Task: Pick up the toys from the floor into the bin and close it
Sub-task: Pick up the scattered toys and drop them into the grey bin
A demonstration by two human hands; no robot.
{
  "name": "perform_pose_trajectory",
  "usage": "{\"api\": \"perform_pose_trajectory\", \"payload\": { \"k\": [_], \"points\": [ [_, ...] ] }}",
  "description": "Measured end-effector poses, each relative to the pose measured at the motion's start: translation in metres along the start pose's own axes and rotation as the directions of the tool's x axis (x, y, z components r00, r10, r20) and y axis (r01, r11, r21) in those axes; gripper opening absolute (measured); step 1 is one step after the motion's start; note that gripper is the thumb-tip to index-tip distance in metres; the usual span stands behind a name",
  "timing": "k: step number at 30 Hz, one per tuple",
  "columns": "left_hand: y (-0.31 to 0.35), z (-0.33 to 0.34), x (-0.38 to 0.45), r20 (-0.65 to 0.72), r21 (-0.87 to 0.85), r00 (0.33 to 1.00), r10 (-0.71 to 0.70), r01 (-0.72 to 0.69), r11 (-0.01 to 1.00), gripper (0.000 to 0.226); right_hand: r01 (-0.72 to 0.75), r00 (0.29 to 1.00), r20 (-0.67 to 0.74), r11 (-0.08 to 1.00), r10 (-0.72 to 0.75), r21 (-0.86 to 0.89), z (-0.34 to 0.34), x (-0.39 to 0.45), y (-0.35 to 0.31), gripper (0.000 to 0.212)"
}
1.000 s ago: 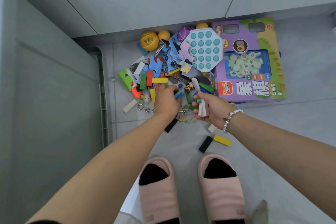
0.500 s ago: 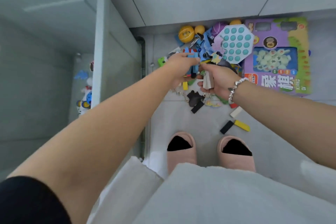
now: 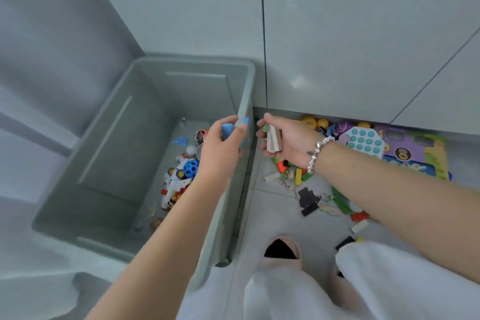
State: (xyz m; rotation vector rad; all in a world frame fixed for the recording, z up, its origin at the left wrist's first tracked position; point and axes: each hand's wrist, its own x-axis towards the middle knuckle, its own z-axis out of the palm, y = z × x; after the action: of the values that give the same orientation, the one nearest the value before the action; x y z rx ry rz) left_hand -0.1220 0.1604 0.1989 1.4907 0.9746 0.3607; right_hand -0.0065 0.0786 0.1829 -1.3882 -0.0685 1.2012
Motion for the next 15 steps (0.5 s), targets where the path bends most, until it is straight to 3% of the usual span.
{"api": "perform_pose_trajectory", "payload": {
  "k": [6,8,11,15],
  "points": [
    [-0.027,-0.051,-0.011,-0.273,-0.008,0.958,-0.085,0.086,0.996,0.033,-0.074,0.985,0.155,0.997,0.078,-0.032,0.064,0.005,0.007,0.027],
    [-0.033,-0.060,-0.014,-0.300,-0.042,0.946,-0.119,0.112,0.993,0.037,-0.088,0.976,0.202,0.996,0.085,0.004,0.076,0.008,0.010,0.035],
    [-0.038,-0.064,-0.018,-0.313,-0.028,0.943,-0.109,0.106,0.994,0.039,-0.047,0.970,0.232,0.991,0.076,-0.129,0.079,0.013,0.013,0.049],
    [-0.038,-0.053,-0.018,-0.280,-0.030,0.959,-0.050,0.043,0.999,0.035,0.043,0.978,0.210,0.981,-0.002,-0.190,0.072,0.015,0.015,0.047]
  ]
}}
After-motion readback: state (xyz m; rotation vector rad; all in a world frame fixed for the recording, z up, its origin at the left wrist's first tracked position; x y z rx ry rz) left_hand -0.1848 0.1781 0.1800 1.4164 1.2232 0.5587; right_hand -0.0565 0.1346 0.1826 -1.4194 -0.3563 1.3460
